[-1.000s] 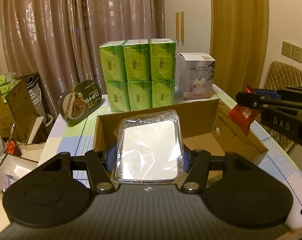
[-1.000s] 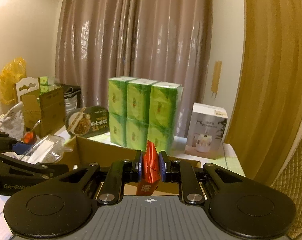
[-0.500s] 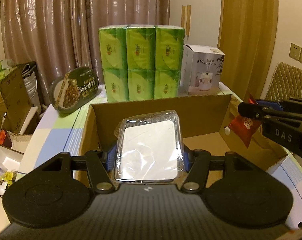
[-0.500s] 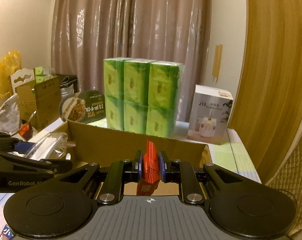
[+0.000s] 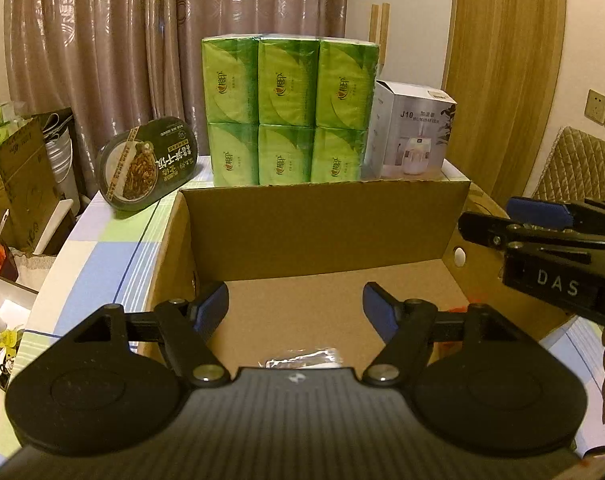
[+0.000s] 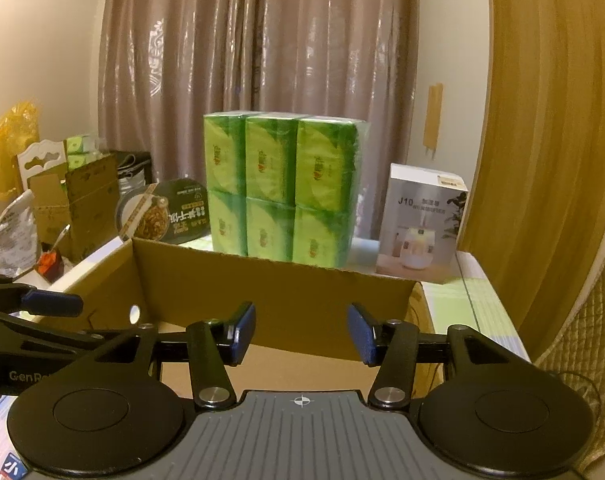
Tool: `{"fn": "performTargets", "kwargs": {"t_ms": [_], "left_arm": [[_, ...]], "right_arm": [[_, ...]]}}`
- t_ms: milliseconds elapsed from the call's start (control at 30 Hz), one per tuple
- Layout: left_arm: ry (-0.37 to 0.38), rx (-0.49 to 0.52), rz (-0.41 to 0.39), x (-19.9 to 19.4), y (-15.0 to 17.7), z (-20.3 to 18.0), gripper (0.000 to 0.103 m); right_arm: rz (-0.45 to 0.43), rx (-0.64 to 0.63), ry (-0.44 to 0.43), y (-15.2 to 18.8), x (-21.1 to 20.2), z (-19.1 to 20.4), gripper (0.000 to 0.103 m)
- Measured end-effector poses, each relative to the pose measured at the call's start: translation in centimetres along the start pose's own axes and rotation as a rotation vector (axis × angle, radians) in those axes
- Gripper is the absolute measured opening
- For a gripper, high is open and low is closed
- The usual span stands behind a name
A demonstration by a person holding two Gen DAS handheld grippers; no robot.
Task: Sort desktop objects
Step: 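Open left tool over box dropping tray while right tool releases candy, then move left tool to blue toothpick box while right tool approaches silver foil bag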
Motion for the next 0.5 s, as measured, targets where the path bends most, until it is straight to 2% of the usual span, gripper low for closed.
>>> {"fn": "performTargets", "kwargs": {"t_ms": [300,500], "left_arm": [[0.004,0.008,-0.005,-0.4,0.1,-0.2,0.070],[-0.008,-0.005,-0.038,-2.0,0.0,0.1,0.070]], "right_arm": [[-0.005,0.008,0.009,-0.1,-0.9,-0.5,0.050],[-0.016,0.015,0.007,0.4,-3.6,-0.7,0.054]]}}
Point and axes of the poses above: each gripper's, at about its wrist camera, not at the fingertips, and x roughly the way its jaws point, z to its left, y to its underside, the point moved 2 cm from there along x, roughly the way its jaws point, and after that the axes turned 8 degrees about -x, right-handed, at the moved point
